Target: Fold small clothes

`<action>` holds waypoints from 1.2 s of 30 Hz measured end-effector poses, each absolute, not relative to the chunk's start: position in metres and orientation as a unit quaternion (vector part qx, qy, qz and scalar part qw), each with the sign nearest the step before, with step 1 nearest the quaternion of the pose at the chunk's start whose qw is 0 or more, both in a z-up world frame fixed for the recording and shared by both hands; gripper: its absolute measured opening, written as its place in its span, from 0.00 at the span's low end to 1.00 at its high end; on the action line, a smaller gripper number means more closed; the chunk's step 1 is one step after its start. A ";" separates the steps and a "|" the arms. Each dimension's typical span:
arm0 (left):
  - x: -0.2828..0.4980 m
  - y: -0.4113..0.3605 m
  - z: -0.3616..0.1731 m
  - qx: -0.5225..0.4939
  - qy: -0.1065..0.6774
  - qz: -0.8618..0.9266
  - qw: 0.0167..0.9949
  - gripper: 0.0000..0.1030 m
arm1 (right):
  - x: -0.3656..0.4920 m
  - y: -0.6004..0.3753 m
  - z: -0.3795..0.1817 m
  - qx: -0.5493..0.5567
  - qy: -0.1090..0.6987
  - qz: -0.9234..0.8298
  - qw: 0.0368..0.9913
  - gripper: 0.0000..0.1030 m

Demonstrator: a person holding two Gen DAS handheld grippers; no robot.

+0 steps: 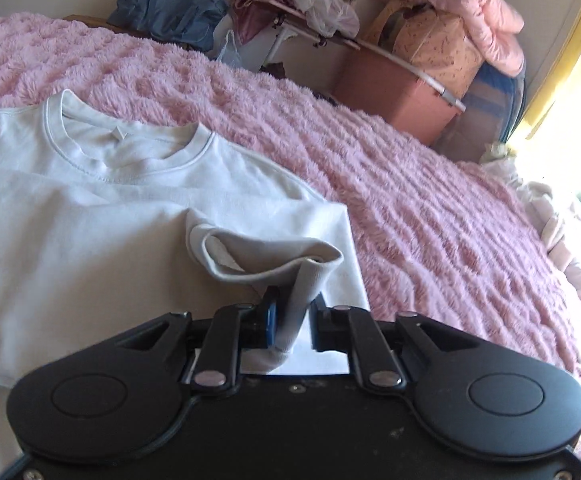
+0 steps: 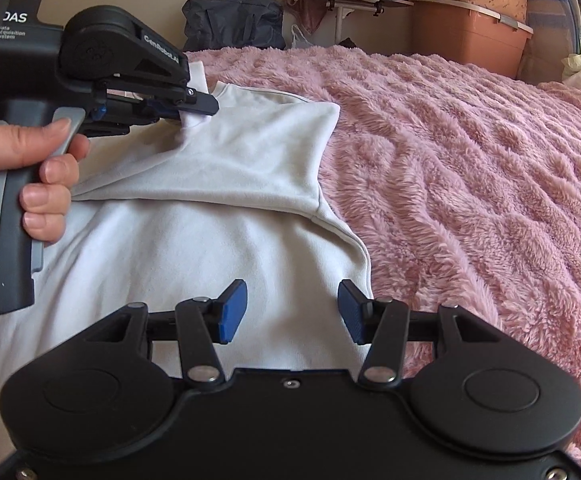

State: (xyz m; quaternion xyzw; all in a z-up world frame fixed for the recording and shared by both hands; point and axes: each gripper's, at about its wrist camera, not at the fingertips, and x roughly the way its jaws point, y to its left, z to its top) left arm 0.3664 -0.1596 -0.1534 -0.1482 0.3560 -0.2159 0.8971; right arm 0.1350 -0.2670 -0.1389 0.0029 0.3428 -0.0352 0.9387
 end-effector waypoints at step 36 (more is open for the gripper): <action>0.278 0.092 -0.167 0.107 0.345 -0.012 0.932 0.44 | 0.298 -0.276 -0.136 0.094 0.315 0.026 0.944 0.48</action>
